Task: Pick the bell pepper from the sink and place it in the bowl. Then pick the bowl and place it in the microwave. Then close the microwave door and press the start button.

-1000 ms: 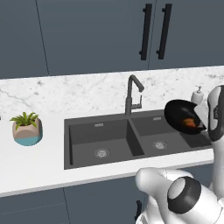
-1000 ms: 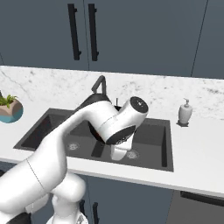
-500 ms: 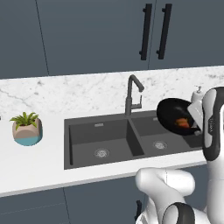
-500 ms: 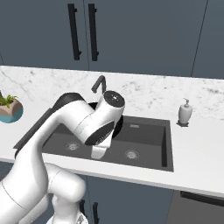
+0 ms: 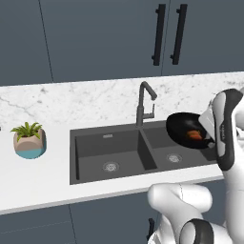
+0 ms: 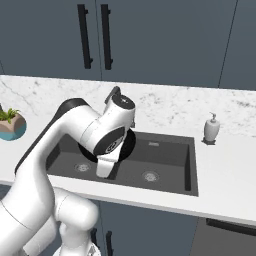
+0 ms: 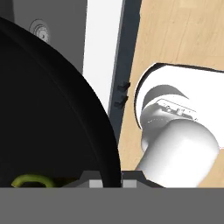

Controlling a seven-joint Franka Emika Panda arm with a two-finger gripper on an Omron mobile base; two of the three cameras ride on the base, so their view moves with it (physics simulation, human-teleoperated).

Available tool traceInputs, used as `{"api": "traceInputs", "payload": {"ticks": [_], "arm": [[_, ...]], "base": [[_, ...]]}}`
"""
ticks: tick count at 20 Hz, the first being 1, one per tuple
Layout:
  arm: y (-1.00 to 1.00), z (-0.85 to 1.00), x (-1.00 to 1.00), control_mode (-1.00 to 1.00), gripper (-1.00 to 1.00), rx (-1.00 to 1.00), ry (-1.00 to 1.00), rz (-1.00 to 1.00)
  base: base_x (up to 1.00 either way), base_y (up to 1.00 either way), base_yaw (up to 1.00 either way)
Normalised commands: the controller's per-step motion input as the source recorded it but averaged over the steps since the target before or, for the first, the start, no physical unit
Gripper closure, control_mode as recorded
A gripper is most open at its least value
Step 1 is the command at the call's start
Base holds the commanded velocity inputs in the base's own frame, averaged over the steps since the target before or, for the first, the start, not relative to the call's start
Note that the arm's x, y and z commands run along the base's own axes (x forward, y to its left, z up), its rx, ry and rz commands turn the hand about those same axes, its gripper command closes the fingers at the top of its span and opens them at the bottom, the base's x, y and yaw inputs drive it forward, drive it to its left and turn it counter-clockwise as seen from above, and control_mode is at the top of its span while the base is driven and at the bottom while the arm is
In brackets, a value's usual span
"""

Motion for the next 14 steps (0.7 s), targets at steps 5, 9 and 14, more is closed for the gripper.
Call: {"api": "traceInputs", "payload": {"ticks": [5, 9, 14], "arm": [[0.0, 0.0, 0.0, -1.0, 1.0, 0.0, 0.0, 0.0], [0.01, 0.0, -0.08, 1.0, 1.0, 0.0, -0.03, -0.05], [0.0, 0.0, 0.0, 1.0, 1.0, 0.0, 0.0, 0.0]], "base": [[0.0, 0.0, 0.0], [-0.05, 0.03, -0.07], [-0.3, 0.11, -0.54]]}}
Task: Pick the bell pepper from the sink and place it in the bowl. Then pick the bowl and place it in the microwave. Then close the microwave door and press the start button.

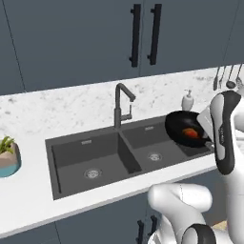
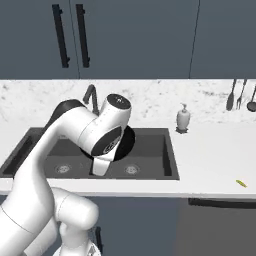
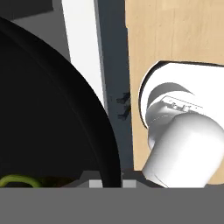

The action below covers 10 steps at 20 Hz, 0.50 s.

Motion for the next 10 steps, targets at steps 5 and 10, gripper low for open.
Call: {"api": "traceInputs", "payload": {"ticks": [5, 10], "arm": [[0.0, 0.0, 0.0, 1.0, 1.0, 0.0, 0.0, 0.0], [0.0, 0.0, 0.0, 1.0, 1.0, 0.0, 0.0, 0.0]], "base": [[-0.31, 0.06, -0.73], [-0.29, 0.0, -0.82]]}}
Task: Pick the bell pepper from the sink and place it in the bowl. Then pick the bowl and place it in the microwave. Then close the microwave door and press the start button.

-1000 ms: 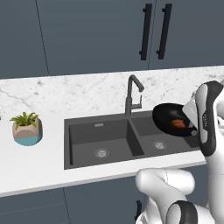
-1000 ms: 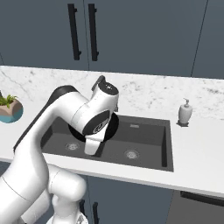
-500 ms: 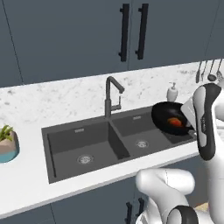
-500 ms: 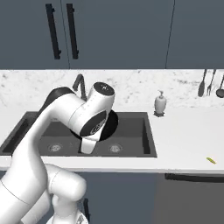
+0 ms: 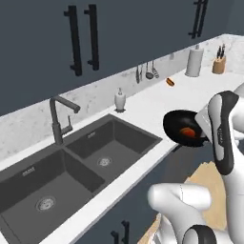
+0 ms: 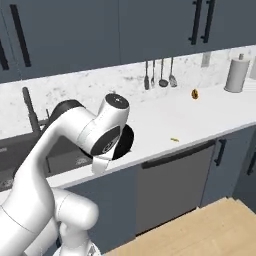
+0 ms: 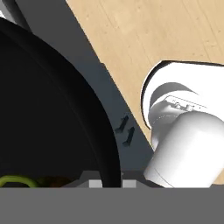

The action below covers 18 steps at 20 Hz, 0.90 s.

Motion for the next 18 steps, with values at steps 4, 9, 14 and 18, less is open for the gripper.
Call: {"api": "traceInputs", "payload": {"ticks": [4, 9, 14, 18], "arm": [[0.0, 0.0, 0.0, 1.0, 1.0, 0.0, 0.0, 0.0], [0.0, 0.0, 0.0, 1.0, 1.0, 0.0, 0.0, 0.0], [0.0, 0.0, 0.0, 1.0, 1.0, 0.0, 0.0, 0.0], [0.0, 0.0, 0.0, 1.0, 1.0, 0.0, 0.0, 0.0]], "base": [[-0.19, 0.0, -0.89], [-0.04, 0.0, -0.91], [0.0, -0.11, -0.87], [0.39, -0.6, -0.66]]}}
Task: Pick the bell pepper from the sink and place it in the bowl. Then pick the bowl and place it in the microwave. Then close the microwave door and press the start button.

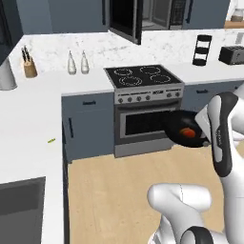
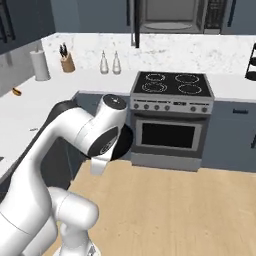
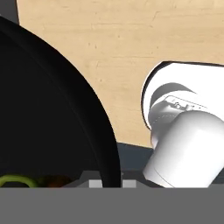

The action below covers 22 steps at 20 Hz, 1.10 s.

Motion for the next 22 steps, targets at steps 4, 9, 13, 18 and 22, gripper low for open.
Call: {"api": "traceInputs", "payload": {"ticks": [4, 9, 13, 18, 22], "arm": [[0.0, 0.0, 0.0, 1.0, 1.0, 0.0, 0.0, 0.0], [0.0, 0.0, 0.0, 1.0, 1.0, 0.0, 0.0, 0.0], [0.0, 0.0, 0.0, 1.0, 1.0, 0.0, 0.0, 0.0], [0.0, 0.0, 0.0, 1.0, 1.0, 0.0, 0.0, 0.0], [0.0, 0.0, 0.0, 1.0, 1.0, 0.0, 0.0, 0.0]], "base": [[0.78, -0.89, -0.32], [0.84, -0.82, -0.18], [0.9, -0.65, -0.16], [0.97, -0.35, -0.05], [0.98, 0.02, 0.07]]}}
